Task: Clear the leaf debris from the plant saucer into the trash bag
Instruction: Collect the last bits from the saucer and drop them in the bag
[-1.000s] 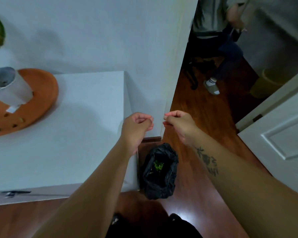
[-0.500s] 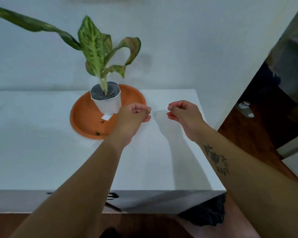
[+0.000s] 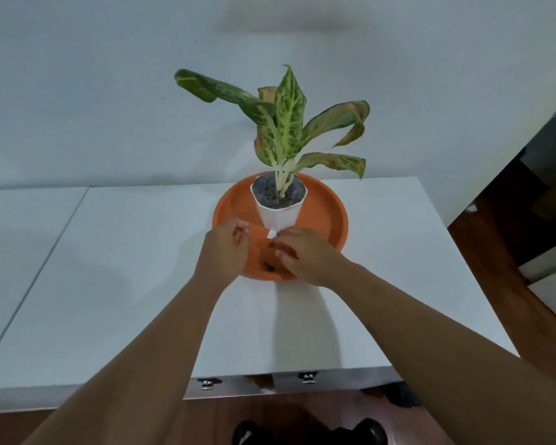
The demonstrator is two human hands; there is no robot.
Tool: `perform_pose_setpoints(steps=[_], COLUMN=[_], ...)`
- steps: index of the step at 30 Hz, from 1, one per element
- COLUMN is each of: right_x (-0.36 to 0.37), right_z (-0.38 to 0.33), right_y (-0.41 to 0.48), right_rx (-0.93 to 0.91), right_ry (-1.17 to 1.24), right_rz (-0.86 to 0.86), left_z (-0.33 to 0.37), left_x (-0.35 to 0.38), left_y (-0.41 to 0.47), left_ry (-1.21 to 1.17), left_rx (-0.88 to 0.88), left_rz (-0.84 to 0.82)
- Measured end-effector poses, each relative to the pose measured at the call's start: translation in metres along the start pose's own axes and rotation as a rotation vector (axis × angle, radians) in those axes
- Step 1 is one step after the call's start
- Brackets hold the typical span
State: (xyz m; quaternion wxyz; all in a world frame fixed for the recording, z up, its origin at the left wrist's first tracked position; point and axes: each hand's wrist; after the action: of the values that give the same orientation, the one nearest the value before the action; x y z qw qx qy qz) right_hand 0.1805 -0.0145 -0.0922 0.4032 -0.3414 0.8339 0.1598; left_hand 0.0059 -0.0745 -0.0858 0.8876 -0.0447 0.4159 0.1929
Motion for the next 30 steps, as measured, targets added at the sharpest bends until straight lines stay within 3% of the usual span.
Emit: perform_pose_setpoints(steps=[4, 9, 15, 21, 24, 27, 30], right_x=[0.024, 0.004, -0.031, -0.029, -0.034, -0.04, -0.042], right_z=[-0.011, -0.008, 0.008, 0.007, 0.011, 0.024, 0.025], right_y=[0.014, -0.017, -0.02, -0.024, -0.023, -0.015, -0.006], right_rx=[-0.034, -0.07, -0.084, -0.076, -0.074, 0.017, 0.086], right_ry=[-0.128, -0.195, 0.049, -0.075, 0.067, 0.04, -0.021], right_rz=[-0.166, -0.369, -0.28, -0.422, -0.378, -0.276, -0.353], left_z=[-0.021, -0.037, -0.032, -0.023, -0.016, -0.004, 0.008], left_x=[-0.001, -0.004, 0.002, 0.004, 0.006, 0.01, 0.013], left_y=[0.001, 0.005, 0.005, 0.001, -0.002, -0.003, 0.002], left_ry=[0.263, 0.47, 0.504, 0.541, 0.487, 0.444, 0.37], left_rx=[0.266, 0.324, 0.319, 0.314, 0.34, 0.355, 0.348], left_rz=[-0.073, -0.165, -0.189, -0.244, -0.262, -0.388, -0.48])
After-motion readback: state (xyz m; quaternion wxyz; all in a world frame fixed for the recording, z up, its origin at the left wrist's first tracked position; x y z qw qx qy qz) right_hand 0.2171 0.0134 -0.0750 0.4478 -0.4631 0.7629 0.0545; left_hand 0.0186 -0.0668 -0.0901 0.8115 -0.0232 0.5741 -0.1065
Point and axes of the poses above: each hand's wrist, its own y-axis towards the middle knuckle, its own x-axis out of the palm, z = x × y, and after that the axes turned 10 degrees about y, right-handed
